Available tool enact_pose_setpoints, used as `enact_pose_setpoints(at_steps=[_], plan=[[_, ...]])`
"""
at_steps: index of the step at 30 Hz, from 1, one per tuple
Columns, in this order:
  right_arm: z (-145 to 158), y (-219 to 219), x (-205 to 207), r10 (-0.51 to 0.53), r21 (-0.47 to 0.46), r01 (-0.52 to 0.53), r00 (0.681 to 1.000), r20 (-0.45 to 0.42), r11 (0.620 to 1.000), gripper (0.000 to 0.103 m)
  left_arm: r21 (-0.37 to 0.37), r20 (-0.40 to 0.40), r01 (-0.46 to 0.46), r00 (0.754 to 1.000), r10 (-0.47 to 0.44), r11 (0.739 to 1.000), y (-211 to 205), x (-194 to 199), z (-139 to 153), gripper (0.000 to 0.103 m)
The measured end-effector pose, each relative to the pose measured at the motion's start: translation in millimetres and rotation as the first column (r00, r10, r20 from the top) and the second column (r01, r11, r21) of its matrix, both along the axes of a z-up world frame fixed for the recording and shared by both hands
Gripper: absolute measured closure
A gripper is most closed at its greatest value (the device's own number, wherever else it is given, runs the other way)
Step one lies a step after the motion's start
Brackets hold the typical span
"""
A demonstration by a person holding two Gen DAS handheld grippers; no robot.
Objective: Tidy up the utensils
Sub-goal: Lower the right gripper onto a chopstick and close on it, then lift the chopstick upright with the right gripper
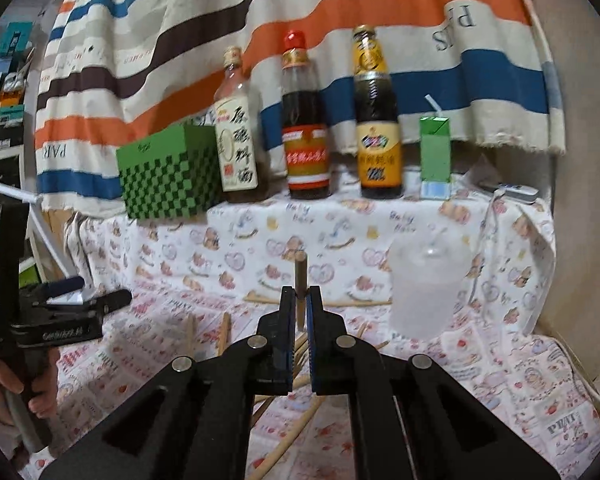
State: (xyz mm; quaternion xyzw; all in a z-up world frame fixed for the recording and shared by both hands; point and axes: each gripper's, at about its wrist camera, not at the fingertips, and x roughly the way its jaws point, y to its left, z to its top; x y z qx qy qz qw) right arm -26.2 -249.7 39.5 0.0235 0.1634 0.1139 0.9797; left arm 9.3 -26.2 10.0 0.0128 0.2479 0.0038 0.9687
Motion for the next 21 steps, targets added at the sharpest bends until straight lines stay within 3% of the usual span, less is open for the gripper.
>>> enact_pose_setpoints(at_steps=[4, 9, 13, 17, 21], plan=[[0, -12, 7, -0.006, 0.034, 0.007, 1.0, -0.025, 0.999, 0.097, 0.098, 0.053, -0.009, 0.999, 0.004, 0.995, -15, 6, 9, 0.003], [-5, -14, 14, -0.008, 0.04, 0.01, 0.998, -0.056, 0.999, 0.097, 0.031, 0.085, -0.046, 0.995, 0.043, 0.998, -3, 8, 11, 0.003], [-8, -11, 14, -0.013, 0.022, 0.014, 0.999, -0.053, 1.0, 0.097, -0.015, 0.091, -0.004, 0.996, 0.005, 1.0, 13, 3, 2, 0.003], [-7, -11, 14, -0.019, 0.023, 0.02, 0.999, -0.048, 1.0, 0.097, -0.086, 0.084, -0.029, 0.996, 0.037, 0.996, 28, 5, 3, 0.003], [-7, -12, 14, -0.018, 0.033, 0.019, 0.999, -0.042, 0.999, 0.097, -0.079, 0.133, -0.054, 0.989, 0.065, 0.995, 31, -3, 9, 0.003]])
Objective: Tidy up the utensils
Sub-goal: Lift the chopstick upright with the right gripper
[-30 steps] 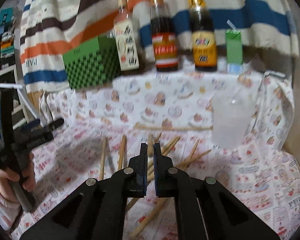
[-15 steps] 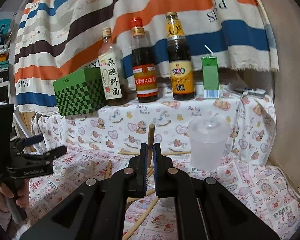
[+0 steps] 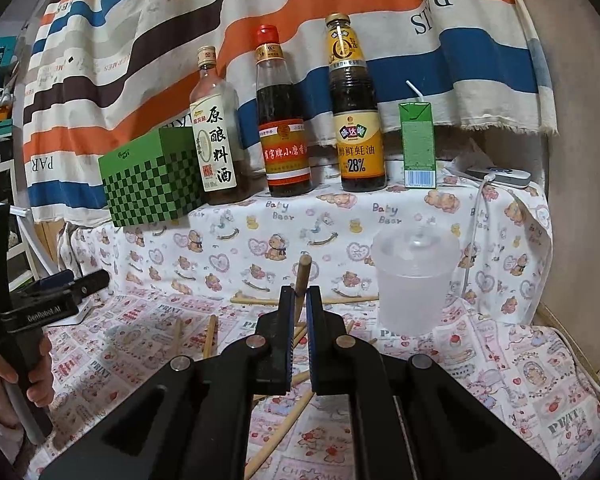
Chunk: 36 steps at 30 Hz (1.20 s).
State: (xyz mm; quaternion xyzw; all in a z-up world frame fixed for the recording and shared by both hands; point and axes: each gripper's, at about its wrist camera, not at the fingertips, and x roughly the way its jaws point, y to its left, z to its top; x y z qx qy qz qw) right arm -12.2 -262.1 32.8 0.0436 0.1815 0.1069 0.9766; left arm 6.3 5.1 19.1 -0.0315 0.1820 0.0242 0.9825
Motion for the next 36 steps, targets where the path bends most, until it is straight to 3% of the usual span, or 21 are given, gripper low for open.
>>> enact_pose_setpoints(at_steps=[5, 13, 36], plan=[[3, -3, -4, 0.0, 0.02, 0.0, 1.0, 0.018, 1.0, 0.097, 0.012, 0.017, 0.015, 1.0, -0.015, 1.0, -4, -5, 3, 0.003], [7, -12, -6, -0.01, 0.06, 0.008, 0.999, 0.031, 0.998, 0.097, -0.024, -0.041, 0.031, 0.999, -0.032, 0.999, -3, 3, -4, 0.003], [14, -23, -9, -0.02, 0.117, 0.014, 0.999, 0.048, 0.993, 0.097, -0.008, -0.023, 0.025, 0.999, -0.026, 1.0, -5, -1, -2, 0.003]])
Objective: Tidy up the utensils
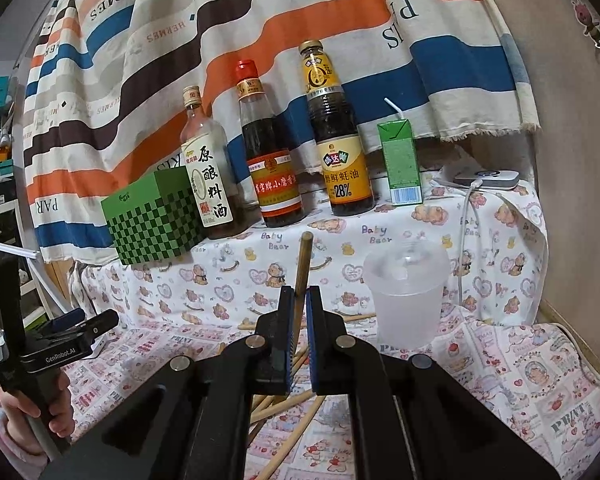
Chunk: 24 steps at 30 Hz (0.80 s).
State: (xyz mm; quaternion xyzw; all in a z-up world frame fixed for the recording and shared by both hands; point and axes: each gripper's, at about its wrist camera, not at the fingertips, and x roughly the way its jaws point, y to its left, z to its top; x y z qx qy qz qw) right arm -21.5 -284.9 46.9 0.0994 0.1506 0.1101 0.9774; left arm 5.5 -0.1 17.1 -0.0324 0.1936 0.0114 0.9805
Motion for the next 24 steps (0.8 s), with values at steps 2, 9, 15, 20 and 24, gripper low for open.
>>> enact_pose_setpoints(at_steps=[2, 9, 15, 20, 24], plan=[[0, -1, -1, 0.001, 0.004, -0.001, 1.0, 0.003, 1.0, 0.097, 0.0, -0.003, 0.0, 1.0, 0.0, 1.0, 0, 0, 0, 0.003], [1, -3, -2, 0.005, 0.011, -0.006, 1.0, 0.007, 1.0, 0.094, 0.022, 0.012, 0.0, 1.0, 0.0, 1.0, -2, -1, 1, 0.003], [4, 1, -7, -0.017, -0.015, 0.018, 0.999, 0.044, 1.0, 0.103, 0.025, 0.011, 0.003, 1.0, -0.003, 1.0, -2, -1, 1, 0.003], [6, 3, -7, -0.016, -0.057, 0.018, 0.999, 0.047, 0.998, 0.103, 0.138, -0.034, 0.019, 0.999, -0.015, 0.99, -12, 8, -4, 0.003], [-1, 7, 8, 0.034, -0.066, -0.038, 0.998, -0.052, 0.997, 0.103, 0.146, -0.127, 0.047, 0.991, -0.029, 0.988, -16, 21, -17, 0.003]])
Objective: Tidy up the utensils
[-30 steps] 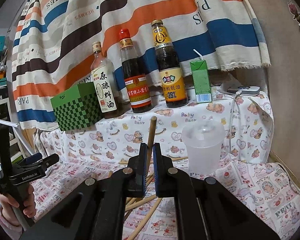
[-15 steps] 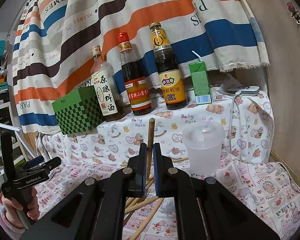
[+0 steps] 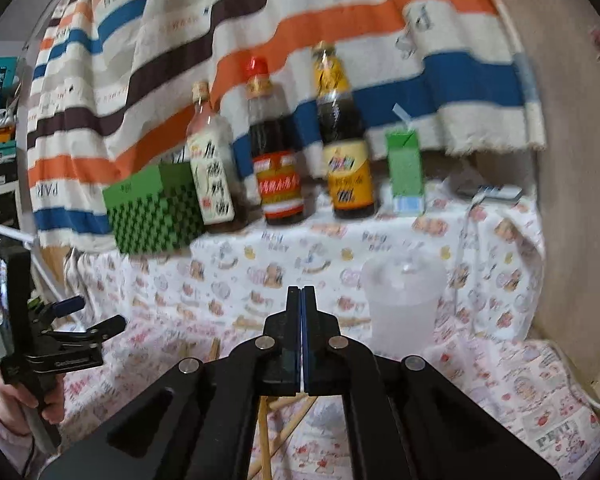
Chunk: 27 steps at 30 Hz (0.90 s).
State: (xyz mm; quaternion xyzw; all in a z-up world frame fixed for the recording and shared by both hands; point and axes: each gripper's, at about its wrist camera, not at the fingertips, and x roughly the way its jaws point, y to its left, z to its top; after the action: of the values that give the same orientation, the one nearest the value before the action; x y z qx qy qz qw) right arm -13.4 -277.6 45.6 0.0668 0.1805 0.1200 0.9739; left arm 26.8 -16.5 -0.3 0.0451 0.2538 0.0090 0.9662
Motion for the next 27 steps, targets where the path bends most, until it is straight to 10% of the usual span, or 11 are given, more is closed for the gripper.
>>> enact_pose_setpoints(at_steps=[8, 14, 22, 27], plan=[[-31, 12, 31, 0.081, -0.005, -0.084, 0.971, -0.223, 0.996, 0.099, -0.18, -0.17, -0.01, 0.985, -0.021, 0.984, 13, 23, -8, 0.017], [-41, 8, 42, 0.067, 0.002, -0.069, 0.958, -0.279, 0.998, 0.095, -0.322, -0.383, -0.071, 0.921, -0.062, 0.944, 14, 59, -25, 0.044], [-39, -2, 47, -0.011, -0.036, 0.001, 0.961, -0.277, 0.999, 0.083, -0.307, -0.552, -0.184, 0.833, -0.017, 0.934, -6, 100, -49, 0.057], [-36, -19, 49, -0.1, -0.019, 0.098, 0.958, -0.269, 0.995, 0.083, -0.209, -0.567, -0.206, 0.822, 0.053, 0.956, -14, 123, -48, 0.066]])
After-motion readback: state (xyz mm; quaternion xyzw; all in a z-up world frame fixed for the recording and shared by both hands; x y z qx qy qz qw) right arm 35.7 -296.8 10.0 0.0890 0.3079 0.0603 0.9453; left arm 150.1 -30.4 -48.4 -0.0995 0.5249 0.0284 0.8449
